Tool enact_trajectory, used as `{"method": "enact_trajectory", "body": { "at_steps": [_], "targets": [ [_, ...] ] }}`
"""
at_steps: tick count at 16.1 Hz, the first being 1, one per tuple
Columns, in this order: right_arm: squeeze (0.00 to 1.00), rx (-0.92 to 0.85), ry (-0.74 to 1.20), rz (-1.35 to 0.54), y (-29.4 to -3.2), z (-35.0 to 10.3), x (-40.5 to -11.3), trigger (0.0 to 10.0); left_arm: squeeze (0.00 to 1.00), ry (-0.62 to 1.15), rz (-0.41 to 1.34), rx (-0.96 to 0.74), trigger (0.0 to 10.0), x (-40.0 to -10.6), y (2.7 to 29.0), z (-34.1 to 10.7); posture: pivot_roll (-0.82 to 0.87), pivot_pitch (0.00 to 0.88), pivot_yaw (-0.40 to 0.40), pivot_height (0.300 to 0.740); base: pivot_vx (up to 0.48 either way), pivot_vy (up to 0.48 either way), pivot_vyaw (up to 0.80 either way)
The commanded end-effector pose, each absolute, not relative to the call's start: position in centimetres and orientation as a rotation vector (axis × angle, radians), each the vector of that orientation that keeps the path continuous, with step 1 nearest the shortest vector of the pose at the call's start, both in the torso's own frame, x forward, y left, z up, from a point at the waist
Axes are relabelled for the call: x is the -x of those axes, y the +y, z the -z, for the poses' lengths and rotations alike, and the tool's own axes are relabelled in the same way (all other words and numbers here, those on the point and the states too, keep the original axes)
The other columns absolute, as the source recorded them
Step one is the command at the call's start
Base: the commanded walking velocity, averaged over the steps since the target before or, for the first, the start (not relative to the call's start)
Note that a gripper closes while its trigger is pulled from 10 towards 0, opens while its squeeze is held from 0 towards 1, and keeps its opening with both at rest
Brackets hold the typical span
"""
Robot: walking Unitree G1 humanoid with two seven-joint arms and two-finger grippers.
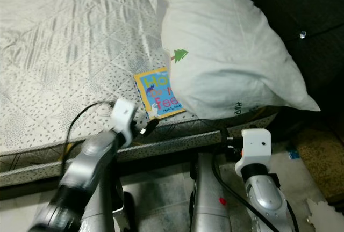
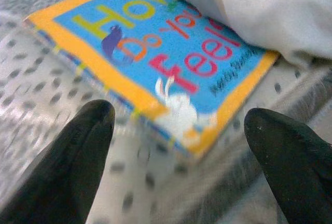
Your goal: Clean up the room
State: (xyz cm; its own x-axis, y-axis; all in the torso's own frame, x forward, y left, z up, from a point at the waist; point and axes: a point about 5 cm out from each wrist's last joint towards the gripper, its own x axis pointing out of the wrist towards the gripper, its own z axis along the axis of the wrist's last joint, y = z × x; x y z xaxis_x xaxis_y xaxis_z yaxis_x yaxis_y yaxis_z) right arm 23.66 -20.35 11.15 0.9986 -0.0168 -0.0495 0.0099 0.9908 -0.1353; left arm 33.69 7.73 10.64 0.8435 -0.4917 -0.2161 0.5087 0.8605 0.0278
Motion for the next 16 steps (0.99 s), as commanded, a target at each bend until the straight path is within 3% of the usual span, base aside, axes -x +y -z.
{"method": "enact_trajectory", "body": {
  "at_steps": [1, 8, 16],
  "targets": [
    [0.00, 0.136, 0.063, 0.029, -20.5, -10.9, -23.1, 10.0, 0.00, 0.249, 0.522, -0.077, 10.0, -33.8, 7.6, -9.4, -0.11, 0.207, 0.045, 0.530, 0.000, 0.000, 0.00],
    [0.00, 0.139, 0.062, 0.041, -20.8, -11.1, -22.8, 10.0, 0.00, 0.428, 0.468, -0.125, 10.0, -34.8, 7.2, -6.7, -0.13, 0.209, 0.059, 0.530, 0.000, 0.000, 0.00],
    [0.00, 0.142, 0.067, 0.048, -20.9, -10.8, -22.9, 10.0, 0.00, 0.435, 0.332, -0.180, 10.0, -35.5, 11.2, -6.5, -0.12, 0.204, 0.058, 0.530, 0.000, 0.000, 0.00]
  ]
}}
